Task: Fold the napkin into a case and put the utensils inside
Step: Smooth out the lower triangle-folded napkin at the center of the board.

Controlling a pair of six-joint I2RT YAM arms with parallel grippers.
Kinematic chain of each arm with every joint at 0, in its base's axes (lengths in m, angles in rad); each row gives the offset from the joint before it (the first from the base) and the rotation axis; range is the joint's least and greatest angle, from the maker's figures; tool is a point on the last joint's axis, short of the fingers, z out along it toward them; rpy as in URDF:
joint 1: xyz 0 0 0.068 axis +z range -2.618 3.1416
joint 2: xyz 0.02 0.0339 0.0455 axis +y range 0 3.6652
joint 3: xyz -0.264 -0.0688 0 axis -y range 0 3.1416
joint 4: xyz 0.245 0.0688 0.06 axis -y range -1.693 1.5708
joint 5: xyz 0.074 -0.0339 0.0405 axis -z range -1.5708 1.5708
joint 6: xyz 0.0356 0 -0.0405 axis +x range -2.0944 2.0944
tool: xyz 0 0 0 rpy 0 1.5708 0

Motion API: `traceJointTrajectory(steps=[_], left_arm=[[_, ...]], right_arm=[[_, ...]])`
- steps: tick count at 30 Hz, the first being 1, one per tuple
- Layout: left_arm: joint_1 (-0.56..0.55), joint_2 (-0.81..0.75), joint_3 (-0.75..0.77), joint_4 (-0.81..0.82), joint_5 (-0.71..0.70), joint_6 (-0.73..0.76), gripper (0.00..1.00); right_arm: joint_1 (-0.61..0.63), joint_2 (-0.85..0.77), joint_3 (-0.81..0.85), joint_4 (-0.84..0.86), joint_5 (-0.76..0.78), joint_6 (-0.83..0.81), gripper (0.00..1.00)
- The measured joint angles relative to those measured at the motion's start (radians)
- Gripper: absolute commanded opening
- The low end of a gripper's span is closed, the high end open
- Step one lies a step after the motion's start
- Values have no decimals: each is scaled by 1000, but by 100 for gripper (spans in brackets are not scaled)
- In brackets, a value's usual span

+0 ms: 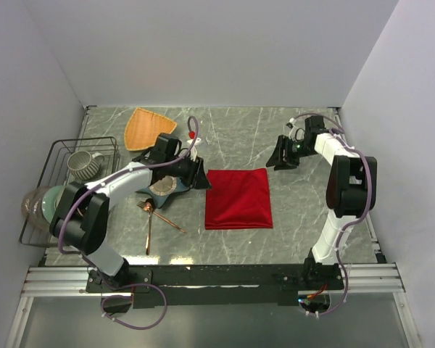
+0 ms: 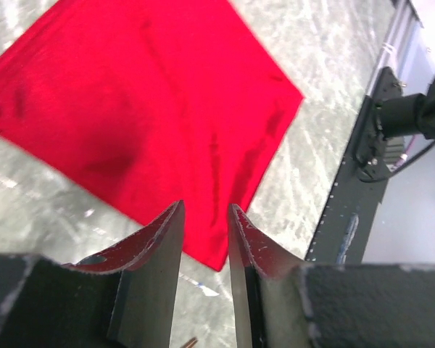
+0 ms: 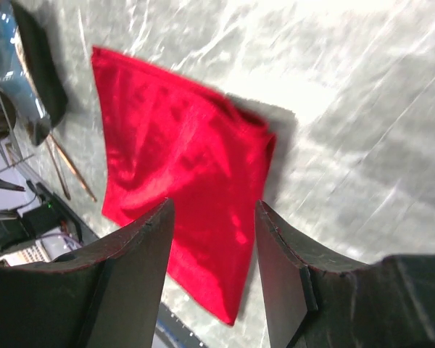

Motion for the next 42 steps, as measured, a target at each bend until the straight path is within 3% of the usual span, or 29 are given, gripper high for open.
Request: traceJointTrajectory(steps=[22,30,39,42], left_arm=[[73,37,39,-38,-30,14,38],[79,55,60,-48,-37,14,38],[102,100,112,-68,-49,17,38],[109,120,132,-75,-53,18,38]], right_arm=[[5,233,94,66,-91,-3,51],[15,250,144,46,-119,-29,21],[18,250,145,-1,-133,-106,1],[18,250,145,-13,-138,-125,0]])
